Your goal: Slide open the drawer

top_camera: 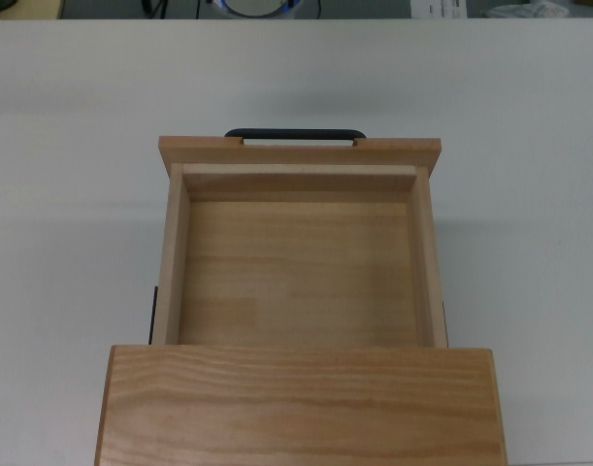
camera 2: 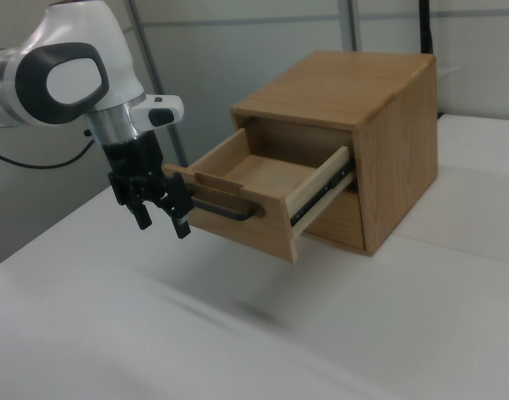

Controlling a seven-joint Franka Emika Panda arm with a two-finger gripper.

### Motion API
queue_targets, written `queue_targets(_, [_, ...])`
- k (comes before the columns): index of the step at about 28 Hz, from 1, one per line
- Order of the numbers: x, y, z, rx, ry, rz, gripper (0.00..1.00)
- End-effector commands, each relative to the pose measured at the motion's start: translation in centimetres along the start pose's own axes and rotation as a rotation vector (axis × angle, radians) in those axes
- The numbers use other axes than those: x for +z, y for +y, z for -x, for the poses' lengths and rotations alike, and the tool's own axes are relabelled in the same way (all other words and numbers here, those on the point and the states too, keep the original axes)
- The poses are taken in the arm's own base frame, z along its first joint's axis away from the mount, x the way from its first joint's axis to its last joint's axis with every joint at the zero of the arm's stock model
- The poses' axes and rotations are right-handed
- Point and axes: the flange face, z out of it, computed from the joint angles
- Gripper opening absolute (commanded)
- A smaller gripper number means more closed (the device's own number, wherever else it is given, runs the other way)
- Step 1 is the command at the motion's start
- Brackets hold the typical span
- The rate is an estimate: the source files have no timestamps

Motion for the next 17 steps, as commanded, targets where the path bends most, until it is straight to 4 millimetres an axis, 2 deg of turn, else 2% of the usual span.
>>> queue_targets(1, [-0.46, -0.42, -0.41, -0.02, -0.016, -0.028, 1.0])
queue_targets(4, [-0.86, -0.46, -0.43, -0.02, -0.009, -0.028, 1.0])
queue_targets(17, [-0.27, -0.86, -0.89, -0.024, -0.019, -0.038, 1.0])
